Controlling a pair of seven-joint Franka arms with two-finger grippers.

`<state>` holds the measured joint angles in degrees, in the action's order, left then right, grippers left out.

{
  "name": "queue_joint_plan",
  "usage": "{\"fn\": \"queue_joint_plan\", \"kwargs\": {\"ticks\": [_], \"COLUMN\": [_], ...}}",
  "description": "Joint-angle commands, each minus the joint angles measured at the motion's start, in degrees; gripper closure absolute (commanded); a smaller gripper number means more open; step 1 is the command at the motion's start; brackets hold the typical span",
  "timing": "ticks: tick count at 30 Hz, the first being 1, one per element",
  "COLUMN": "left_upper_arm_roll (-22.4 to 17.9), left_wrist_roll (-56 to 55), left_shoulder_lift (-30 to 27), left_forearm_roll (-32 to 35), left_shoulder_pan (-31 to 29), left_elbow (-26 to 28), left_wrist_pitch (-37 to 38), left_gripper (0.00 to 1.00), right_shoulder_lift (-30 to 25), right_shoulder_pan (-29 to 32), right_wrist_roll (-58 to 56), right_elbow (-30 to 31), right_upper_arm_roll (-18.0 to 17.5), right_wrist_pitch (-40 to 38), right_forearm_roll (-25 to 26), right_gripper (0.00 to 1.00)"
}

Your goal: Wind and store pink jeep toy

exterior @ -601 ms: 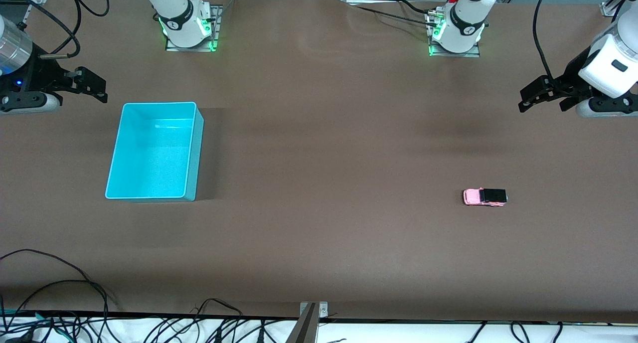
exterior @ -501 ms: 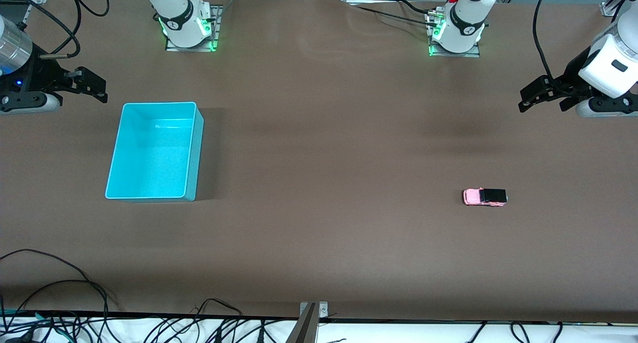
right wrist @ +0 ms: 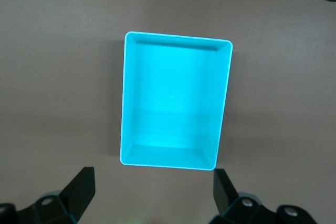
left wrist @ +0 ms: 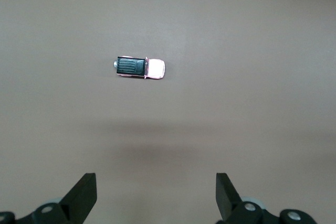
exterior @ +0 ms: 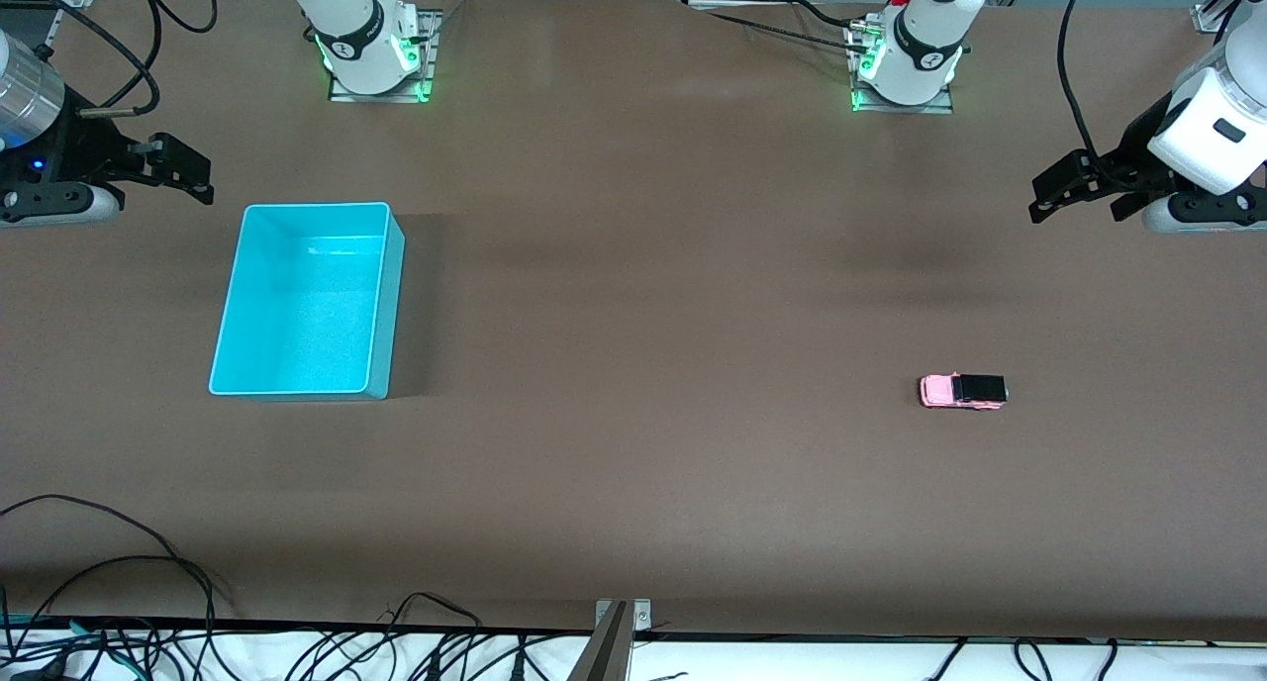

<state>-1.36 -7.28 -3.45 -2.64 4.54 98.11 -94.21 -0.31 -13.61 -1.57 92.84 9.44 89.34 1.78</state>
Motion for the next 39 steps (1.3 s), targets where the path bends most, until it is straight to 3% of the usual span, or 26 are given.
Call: {"fn": "queue_joint_plan", "kwargs": {"ticks": [1, 39], "left_upper_arm_roll": [0.13, -0.05], "left_wrist_roll": [0.95, 1.30], "left_shoulder_lift": [-0.16, 0.19], "left_forearm_roll": [0.61, 0.26], "left_shoulder_pan": [-0.14, -1.02], "left_elbow": [-0.28, -0.28], "left_wrist_pitch": [0.60, 0.69], "left_gripper": [0.00, 0.00], "right_shoulder_lift": [0.39, 0.39], "right_shoulder_pan": [0.16, 0.34], "right_wrist_roll": [-0.54, -0.36], "right_elbow": [-0.90, -0.81], "right_upper_arm_roll": [0.14, 0.14], "right_wrist_pitch": [-0.13, -0.13], "right_forearm_roll": [-0.46, -0.55], "right_gripper": [0.00, 0.00]}}
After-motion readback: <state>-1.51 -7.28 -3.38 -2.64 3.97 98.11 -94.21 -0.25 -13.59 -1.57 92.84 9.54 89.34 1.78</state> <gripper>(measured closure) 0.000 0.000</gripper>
